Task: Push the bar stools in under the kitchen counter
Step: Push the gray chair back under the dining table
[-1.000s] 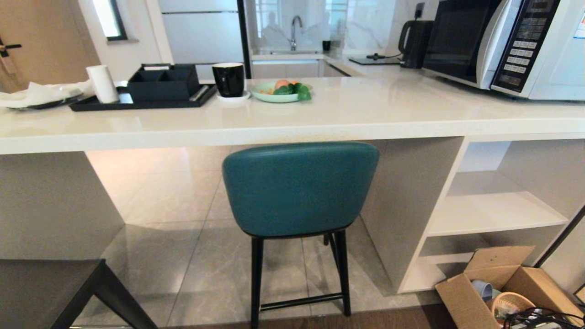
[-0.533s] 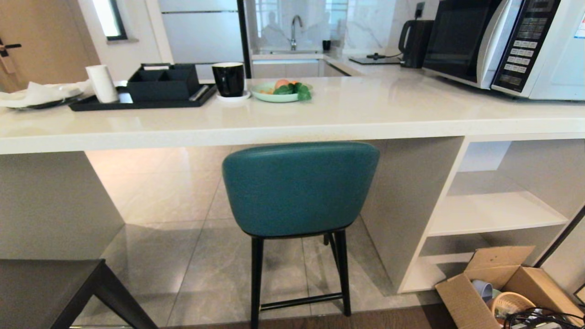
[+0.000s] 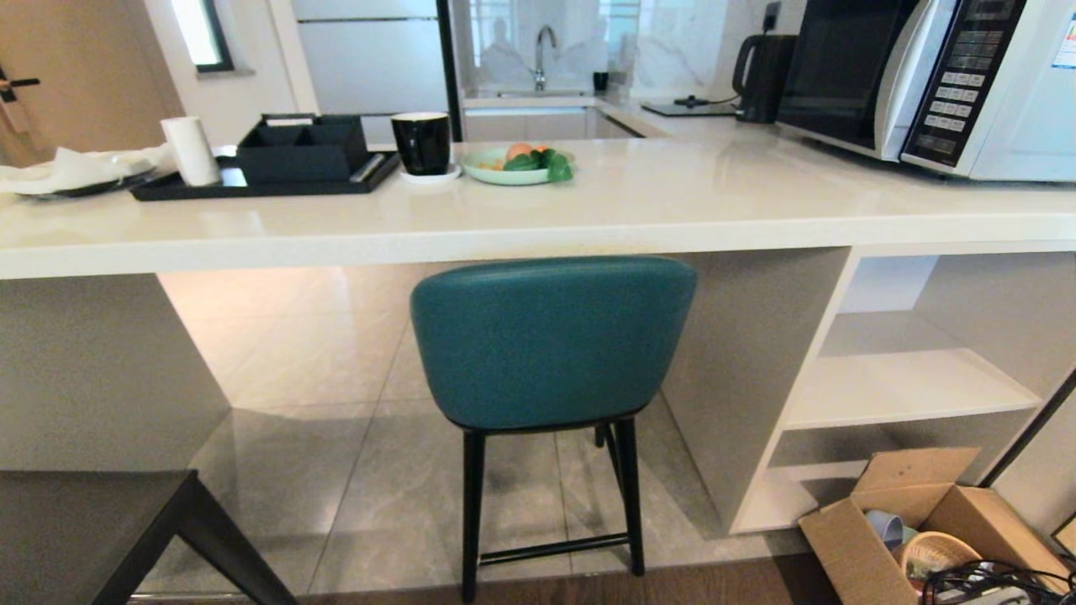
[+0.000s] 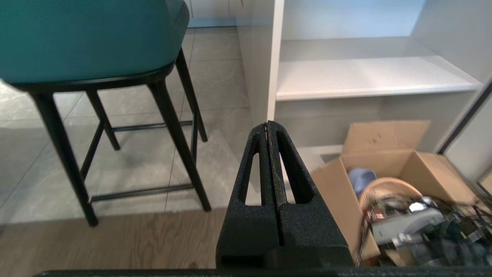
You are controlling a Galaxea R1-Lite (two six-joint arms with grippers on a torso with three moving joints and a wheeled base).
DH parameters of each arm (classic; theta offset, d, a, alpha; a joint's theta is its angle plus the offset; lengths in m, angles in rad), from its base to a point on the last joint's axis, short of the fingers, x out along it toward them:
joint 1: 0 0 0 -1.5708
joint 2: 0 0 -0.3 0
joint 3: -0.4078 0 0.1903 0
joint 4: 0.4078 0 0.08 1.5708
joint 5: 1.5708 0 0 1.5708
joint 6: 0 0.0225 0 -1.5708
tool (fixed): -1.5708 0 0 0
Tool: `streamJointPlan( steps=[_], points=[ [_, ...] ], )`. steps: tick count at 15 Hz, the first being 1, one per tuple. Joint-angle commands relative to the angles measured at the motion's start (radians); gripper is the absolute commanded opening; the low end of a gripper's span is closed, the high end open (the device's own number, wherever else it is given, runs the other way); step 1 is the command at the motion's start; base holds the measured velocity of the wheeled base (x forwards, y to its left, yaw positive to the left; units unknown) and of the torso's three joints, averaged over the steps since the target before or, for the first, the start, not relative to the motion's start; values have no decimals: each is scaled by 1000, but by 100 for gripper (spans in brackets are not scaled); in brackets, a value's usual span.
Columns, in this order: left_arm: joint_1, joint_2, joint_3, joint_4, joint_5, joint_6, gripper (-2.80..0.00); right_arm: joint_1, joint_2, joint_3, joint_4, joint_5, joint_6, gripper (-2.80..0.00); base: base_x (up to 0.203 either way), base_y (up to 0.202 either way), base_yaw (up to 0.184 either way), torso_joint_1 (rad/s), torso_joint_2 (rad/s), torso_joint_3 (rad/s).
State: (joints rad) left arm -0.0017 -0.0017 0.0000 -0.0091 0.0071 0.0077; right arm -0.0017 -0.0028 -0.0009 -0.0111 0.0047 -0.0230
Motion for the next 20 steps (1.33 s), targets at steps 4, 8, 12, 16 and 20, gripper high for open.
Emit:
streamJointPlan(
  steps=[4, 8, 12, 16, 20],
  points=[
    [0, 3, 2, -2, 7, -21, -280, 0, 1, 1, -1, -6, 7, -280, -194, 0, 0, 1, 4, 4],
    [0, 3, 2, -2, 5, -21, -280, 0, 3, 1, -1, -5, 12, -280, -197, 0, -2, 1, 6, 2],
    [0, 3, 2, -2, 7, -21, -280, 0, 1, 1, -1, -3, 12, -280, -198, 0, -2, 2, 3, 2],
    [0, 3, 2, -2, 5, -21, -280, 0, 2, 1, -1, -3, 12, -280, -197, 0, -1, 2, 2, 3],
    [0, 3, 2, -2, 5, -21, -280, 0, 2, 1, -1, -3, 12, -280, -199, 0, 0, 3, 1, 2]
  ],
)
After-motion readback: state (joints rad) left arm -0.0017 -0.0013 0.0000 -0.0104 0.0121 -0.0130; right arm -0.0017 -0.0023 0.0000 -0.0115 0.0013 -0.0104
